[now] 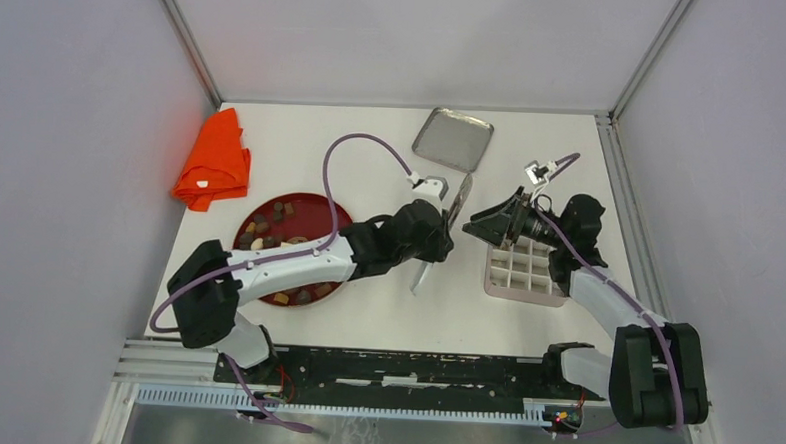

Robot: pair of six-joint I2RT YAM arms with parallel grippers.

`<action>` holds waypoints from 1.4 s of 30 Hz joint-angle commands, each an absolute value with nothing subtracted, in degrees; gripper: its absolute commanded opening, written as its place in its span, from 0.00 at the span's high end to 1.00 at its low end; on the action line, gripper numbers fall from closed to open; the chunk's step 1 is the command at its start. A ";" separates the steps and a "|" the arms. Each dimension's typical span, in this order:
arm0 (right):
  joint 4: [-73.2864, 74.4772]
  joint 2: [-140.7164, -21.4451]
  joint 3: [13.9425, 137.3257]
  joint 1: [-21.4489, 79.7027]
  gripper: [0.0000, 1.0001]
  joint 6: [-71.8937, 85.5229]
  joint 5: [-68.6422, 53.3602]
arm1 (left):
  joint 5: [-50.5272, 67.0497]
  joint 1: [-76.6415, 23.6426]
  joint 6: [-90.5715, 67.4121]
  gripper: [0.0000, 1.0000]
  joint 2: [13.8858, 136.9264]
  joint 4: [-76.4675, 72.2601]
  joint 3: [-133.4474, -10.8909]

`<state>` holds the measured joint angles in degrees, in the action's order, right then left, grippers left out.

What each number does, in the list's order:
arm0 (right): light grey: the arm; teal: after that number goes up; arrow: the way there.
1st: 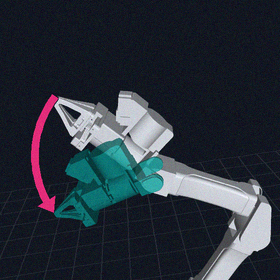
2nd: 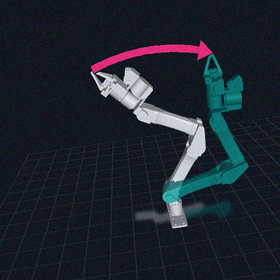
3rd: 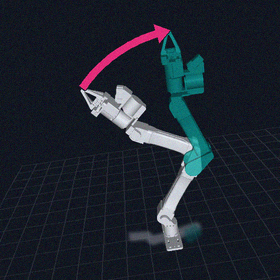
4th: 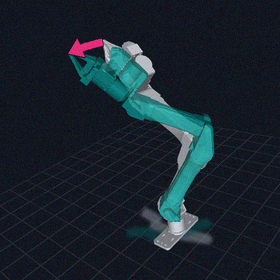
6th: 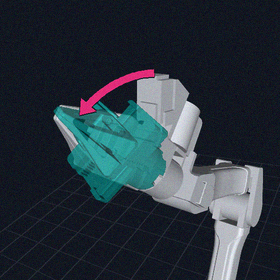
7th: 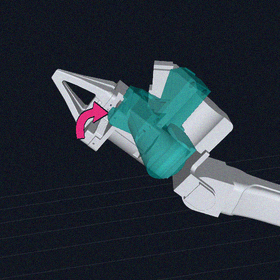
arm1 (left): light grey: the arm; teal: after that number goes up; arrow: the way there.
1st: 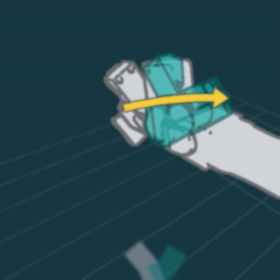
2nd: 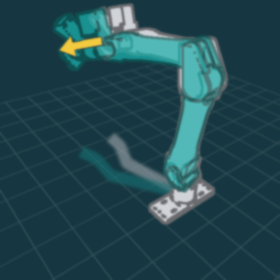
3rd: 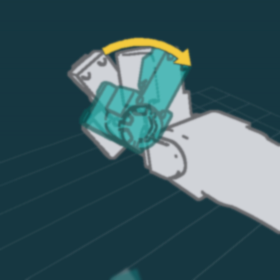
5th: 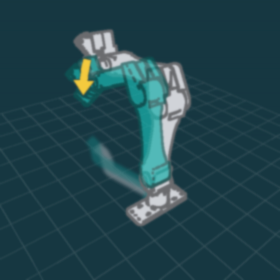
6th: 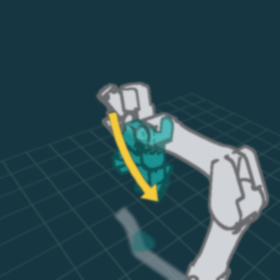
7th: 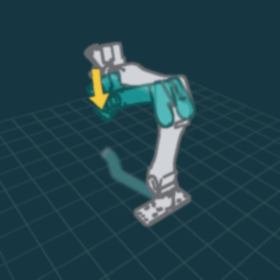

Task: Pack the chocolate
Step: Move the plate to the center of the board.

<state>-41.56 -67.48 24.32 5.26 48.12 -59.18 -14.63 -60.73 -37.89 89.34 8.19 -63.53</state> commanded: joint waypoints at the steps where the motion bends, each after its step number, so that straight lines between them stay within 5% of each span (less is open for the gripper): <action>1: -18.90 -65.93 36.26 5.61 0.17 15.55 -67.63 | -17.12 -55.13 -35.31 0.94 80.30 12.80 -63.52; 7: -11.38 -61.80 35.84 8.95 0.19 -0.26 -60.10 | -11.39 -43.94 -33.67 0.93 69.11 20.20 -60.75; 12: -6.40 -66.80 41.71 23.04 0.20 -6.88 -39.74 | -15.22 -40.21 -29.85 0.93 62.21 32.65 -66.86; 19: -4.35 -87.53 57.77 41.90 0.20 -2.88 -21.19 | -19.00 -40.20 -28.43 0.92 54.46 43.45 -74.96; 26: 4.75 -107.22 75.93 49.50 0.22 8.73 -9.95 | -21.85 -40.17 -31.27 0.92 45.18 47.99 -74.05; 30: 5.69 -113.76 80.74 50.64 0.39 10.55 -8.18 | -23.94 -40.17 -31.93 0.91 41.18 49.39 -72.63; 42: 8.65 -124.76 89.86 50.98 0.59 17.84 -6.00 | -25.66 -40.18 -30.32 0.91 39.92 50.87 -70.70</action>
